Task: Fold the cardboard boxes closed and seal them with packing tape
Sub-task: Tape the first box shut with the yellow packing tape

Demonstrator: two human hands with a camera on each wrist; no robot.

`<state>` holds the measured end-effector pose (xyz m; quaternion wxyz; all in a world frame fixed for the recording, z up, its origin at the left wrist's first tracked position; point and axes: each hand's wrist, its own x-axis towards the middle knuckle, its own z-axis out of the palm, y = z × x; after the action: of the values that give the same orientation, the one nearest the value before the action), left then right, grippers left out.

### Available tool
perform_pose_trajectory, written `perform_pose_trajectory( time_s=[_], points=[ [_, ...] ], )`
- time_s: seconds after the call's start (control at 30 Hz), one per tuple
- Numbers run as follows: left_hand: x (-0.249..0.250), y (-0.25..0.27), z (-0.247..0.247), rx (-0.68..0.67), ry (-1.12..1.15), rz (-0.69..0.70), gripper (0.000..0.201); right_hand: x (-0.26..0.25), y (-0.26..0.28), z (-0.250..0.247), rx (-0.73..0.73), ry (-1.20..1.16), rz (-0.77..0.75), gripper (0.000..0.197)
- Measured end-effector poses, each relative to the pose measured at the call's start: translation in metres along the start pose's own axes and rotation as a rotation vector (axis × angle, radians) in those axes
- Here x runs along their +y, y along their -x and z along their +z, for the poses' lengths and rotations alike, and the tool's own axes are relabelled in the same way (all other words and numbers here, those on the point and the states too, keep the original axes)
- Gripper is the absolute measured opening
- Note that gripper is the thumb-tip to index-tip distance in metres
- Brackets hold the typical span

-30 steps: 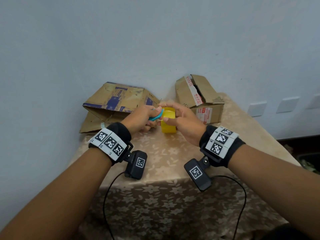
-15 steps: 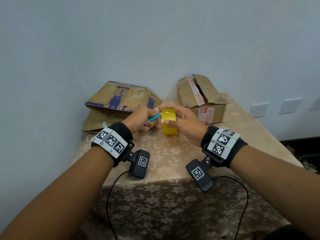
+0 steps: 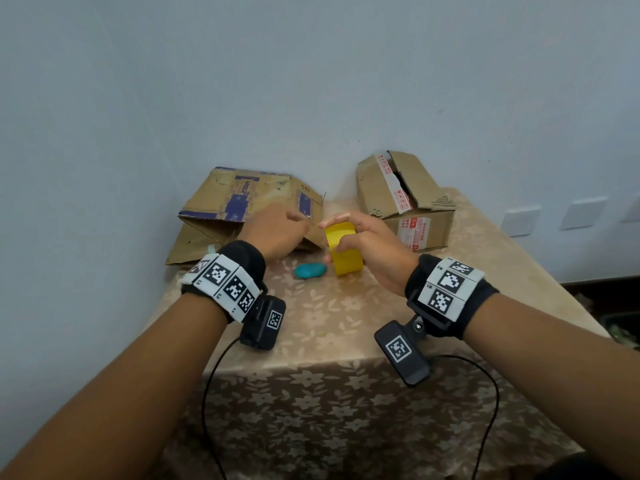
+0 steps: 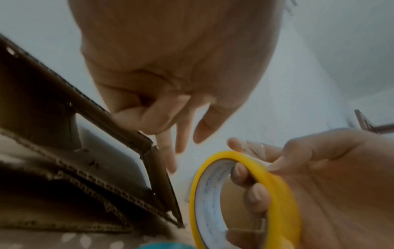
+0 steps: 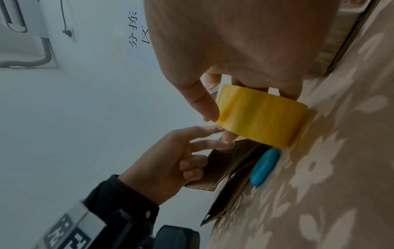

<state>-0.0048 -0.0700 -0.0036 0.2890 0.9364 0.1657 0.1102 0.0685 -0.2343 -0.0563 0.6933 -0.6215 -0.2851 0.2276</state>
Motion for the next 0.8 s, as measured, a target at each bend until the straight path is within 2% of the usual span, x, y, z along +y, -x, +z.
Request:
perform_pose_trajectory(
  time_s=[0.07, 0.1, 0.2, 0.3, 0.4, 0.47, 0.53, 0.67, 0.73, 0.8],
  points=[
    [-0.001, -0.004, -0.001, 0.098, 0.113, 0.027, 0.027, -0.002, 0.001, 0.001, -0.004, 0.002, -0.004, 0.034],
    [-0.001, -0.006, -0.001, 0.089, 0.207, 0.03, 0.029, -0.003, 0.002, 0.001, -0.003, 0.008, -0.013, 0.029],
    [-0.001, -0.008, 0.001, -0.027, 0.374, -0.005, 0.036, -0.006, 0.006, 0.004, -0.005, 0.023, -0.036, 0.021],
    [-0.001, -0.01, 0.004, -0.15, 0.479, -0.105, 0.033, -0.007, 0.009, 0.005, -0.045, 0.01, -0.068, 0.019],
    [-0.004, -0.01, 0.006, -0.214, 0.533, -0.204, 0.033, -0.008, 0.009, 0.006, -0.066, 0.001, -0.084, 0.02],
    [-0.007, -0.011, 0.005, -0.232, 0.535, -0.224, 0.038, -0.009, 0.009, 0.007, -0.084, -0.012, -0.076, 0.021],
    [-0.009, -0.011, 0.005, -0.205, 0.545, -0.208, 0.039, -0.008, 0.008, 0.007, -0.096, -0.005, -0.071, 0.022],
    [-0.01, -0.012, 0.006, -0.083, 0.574, -0.139, 0.029, -0.007, 0.007, 0.006, -0.11, 0.004, -0.05, 0.023],
    [-0.009, -0.011, 0.007, -0.047, 0.62, -0.102, 0.021, -0.007, 0.007, 0.006, -0.099, 0.005, -0.03, 0.023],
    [-0.005, -0.01, 0.008, 0.007, 0.549, -0.037, 0.009, -0.008, 0.006, 0.007, -0.087, -0.004, -0.014, 0.023]
  ],
)
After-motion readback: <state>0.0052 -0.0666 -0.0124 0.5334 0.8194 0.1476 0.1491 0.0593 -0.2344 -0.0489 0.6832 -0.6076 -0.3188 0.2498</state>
